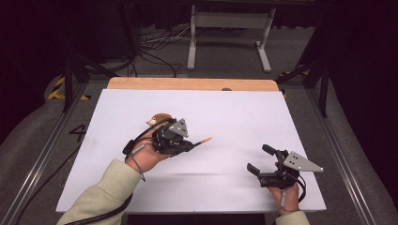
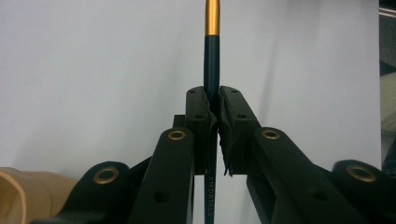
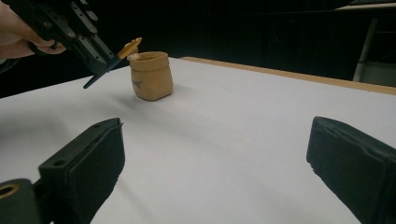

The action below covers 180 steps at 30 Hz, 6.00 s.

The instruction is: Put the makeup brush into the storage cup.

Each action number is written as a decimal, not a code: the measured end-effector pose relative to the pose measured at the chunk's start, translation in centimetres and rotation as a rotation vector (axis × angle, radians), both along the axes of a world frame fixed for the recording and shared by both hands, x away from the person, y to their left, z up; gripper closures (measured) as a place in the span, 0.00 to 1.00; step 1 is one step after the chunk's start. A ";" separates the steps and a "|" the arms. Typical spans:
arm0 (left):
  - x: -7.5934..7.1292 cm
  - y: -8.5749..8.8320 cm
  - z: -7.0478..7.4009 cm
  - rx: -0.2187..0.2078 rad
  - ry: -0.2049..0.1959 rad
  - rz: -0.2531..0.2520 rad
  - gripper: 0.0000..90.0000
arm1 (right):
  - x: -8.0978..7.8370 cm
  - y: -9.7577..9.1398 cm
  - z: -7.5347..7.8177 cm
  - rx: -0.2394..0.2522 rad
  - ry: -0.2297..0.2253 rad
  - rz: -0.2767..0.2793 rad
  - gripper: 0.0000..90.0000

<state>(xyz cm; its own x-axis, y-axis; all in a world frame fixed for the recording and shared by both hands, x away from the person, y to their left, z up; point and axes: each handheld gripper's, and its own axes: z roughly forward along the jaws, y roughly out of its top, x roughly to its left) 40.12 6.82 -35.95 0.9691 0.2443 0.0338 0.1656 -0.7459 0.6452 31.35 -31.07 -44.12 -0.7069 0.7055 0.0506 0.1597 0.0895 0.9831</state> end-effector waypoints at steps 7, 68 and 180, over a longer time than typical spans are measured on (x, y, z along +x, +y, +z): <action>0.2 0.6 0.5 -0.071 -0.017 0.034 0.92 | 0.0 0.0 0.0 0.000 0.000 -0.001 0.05; 2.0 6.5 1.9 -0.520 -0.209 0.462 0.92 | 0.1 0.1 -0.1 0.000 0.007 0.015 0.05; 4.7 7.9 -6.0 -0.564 -0.207 0.619 0.92 | 0.0 0.2 -0.3 -0.001 0.013 0.023 0.05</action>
<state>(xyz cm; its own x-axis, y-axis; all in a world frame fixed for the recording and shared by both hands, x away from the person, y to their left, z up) 44.87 14.75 -41.97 0.6438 0.7598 -0.0902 0.2746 -0.1193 0.9541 31.40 -30.87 -44.43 -0.7226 0.6888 0.0591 0.1701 0.0942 0.9809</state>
